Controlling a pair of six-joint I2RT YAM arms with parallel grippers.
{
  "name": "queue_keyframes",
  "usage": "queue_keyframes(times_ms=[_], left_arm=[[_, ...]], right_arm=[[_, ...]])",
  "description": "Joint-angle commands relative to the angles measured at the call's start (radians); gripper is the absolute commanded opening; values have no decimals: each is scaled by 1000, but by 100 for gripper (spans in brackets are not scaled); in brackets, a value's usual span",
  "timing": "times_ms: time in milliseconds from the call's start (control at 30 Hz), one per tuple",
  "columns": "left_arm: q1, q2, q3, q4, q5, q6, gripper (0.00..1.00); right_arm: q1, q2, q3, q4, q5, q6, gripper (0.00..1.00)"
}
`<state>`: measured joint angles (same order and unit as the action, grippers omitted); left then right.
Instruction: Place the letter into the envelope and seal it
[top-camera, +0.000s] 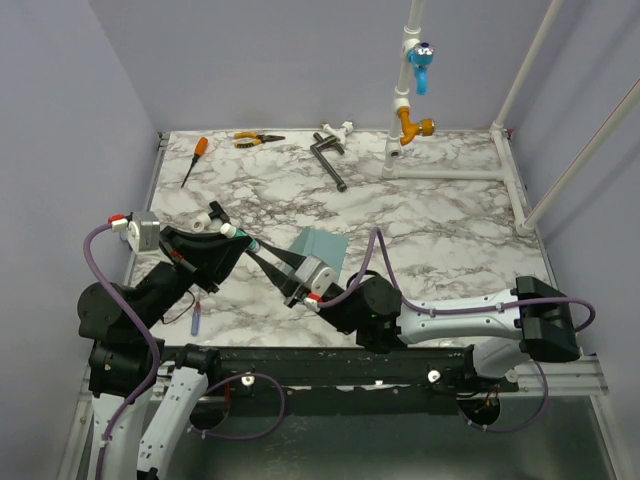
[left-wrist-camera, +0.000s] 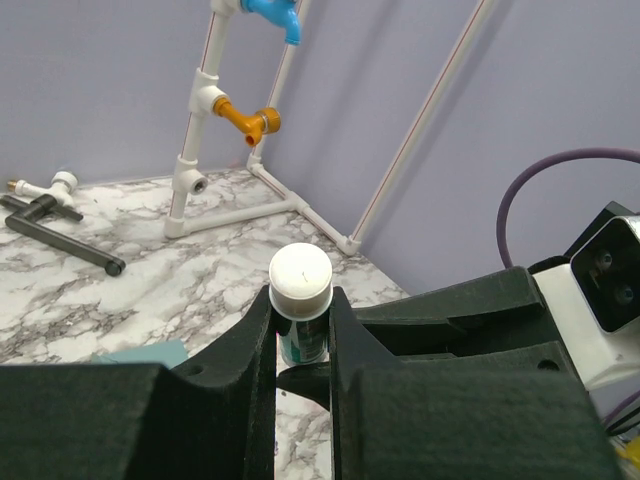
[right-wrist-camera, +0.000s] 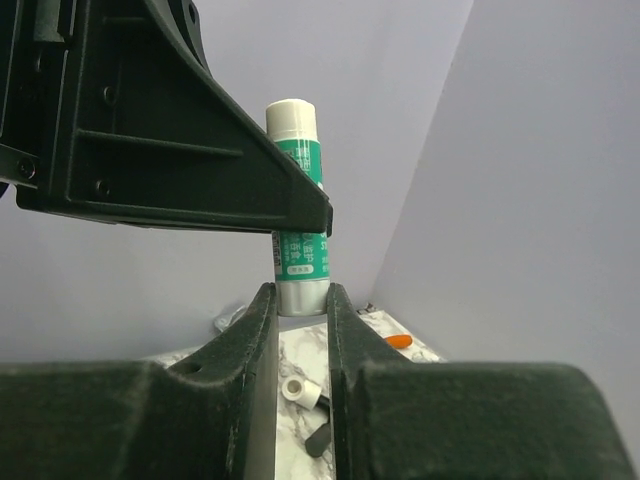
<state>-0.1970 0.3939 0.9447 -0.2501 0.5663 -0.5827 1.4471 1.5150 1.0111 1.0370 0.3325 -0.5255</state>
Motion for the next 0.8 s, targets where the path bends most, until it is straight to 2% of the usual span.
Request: queue_keyframes(times_ms=[0, 100, 167, 300, 433, 500, 600, 767], left_arm=[[5, 2, 11, -8, -6, 2, 0], [5, -4, 8, 0, 37, 49, 0], [5, -17, -6, 28, 128, 139, 0], [5, -46, -41, 35, 306, 301, 0], [5, -54, -68, 36, 405, 352, 0], [5, -52, -71, 33, 453, 375, 0], [5, -52, -71, 26, 487, 393, 0], [5, -60, -67, 14, 494, 408, 0]], right_arm=[[7, 7, 34, -37, -3, 30, 7], [-4, -22, 30, -85, -52, 73, 1], [-40, -65, 18, -138, -178, 174, 1], [-202, -134, 8, -215, -600, 431, 1], [-301, -133, 4, -120, -973, 616, 1], [-311, -118, 17, -89, -1089, 657, 1], [-319, -96, 43, -58, -1204, 711, 1], [-327, -76, 54, -18, -1280, 756, 1]])
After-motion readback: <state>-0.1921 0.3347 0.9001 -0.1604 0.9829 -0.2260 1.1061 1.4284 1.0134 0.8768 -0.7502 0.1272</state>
